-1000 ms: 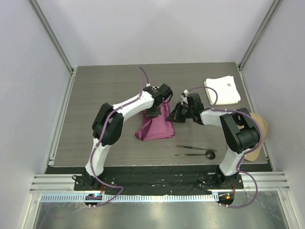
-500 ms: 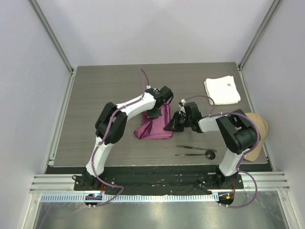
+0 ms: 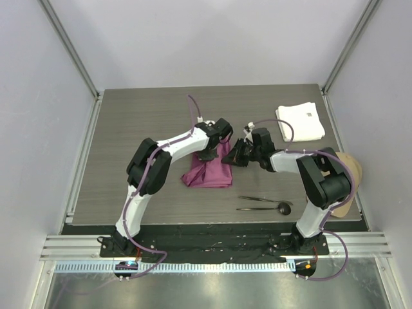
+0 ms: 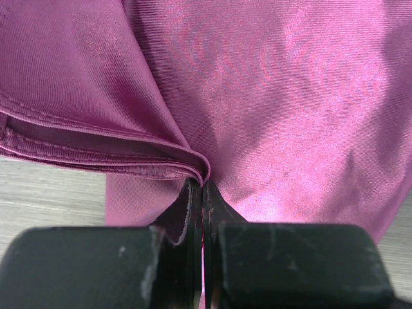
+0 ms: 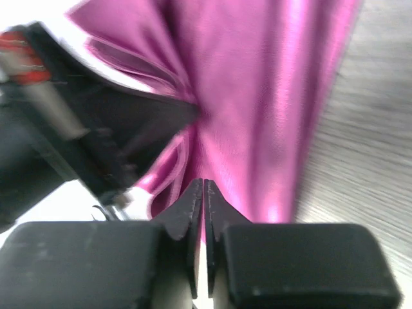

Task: Fold the napkin into a case and place the utensils inside
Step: Fold the lower triangle-folded napkin at the center of the board.

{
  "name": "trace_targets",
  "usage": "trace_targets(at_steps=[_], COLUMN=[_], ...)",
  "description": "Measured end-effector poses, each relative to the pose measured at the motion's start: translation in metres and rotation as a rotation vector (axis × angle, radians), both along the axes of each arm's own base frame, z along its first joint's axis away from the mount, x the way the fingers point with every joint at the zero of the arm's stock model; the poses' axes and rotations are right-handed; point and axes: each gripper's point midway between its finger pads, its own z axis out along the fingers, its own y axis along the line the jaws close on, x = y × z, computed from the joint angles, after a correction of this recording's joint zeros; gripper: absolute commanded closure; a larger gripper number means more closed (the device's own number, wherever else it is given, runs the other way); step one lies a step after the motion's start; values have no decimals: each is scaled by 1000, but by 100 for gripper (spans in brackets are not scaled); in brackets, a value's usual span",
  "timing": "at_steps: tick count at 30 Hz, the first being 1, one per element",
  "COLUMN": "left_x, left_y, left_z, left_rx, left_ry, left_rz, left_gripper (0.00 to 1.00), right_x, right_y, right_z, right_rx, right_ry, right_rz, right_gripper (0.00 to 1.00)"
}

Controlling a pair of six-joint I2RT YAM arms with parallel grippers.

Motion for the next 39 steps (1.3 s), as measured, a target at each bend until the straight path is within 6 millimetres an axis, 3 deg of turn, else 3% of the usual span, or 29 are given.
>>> trace_targets(at_steps=[3, 6, 12, 18, 29, 39], left_x=[3, 7, 6, 6, 6, 7], left_y=[-1, -4, -7, -7, -6, -6], left_z=[0, 1, 1, 1, 1, 1], left_rx=[-14, -35, -57, -61, -58, -55], left_ry=[-5, -15, -16, -20, -20, -20], left_rz=[3, 6, -1, -4, -10, -20], left_gripper=[100, 100, 100, 100, 100, 100], right_x=[3, -9, -39, -55, -59, -58], right_y=[5, 18, 51, 73, 73, 61], right_z=[16, 20, 18, 4, -11, -16], right_rx=[34, 62, 103, 131, 124, 6], right_ry=[-50, -64, -71, -49, -24, -38], right_rz=[17, 74, 200, 250, 231, 233], right_gripper=[73, 64, 53, 49, 48, 49])
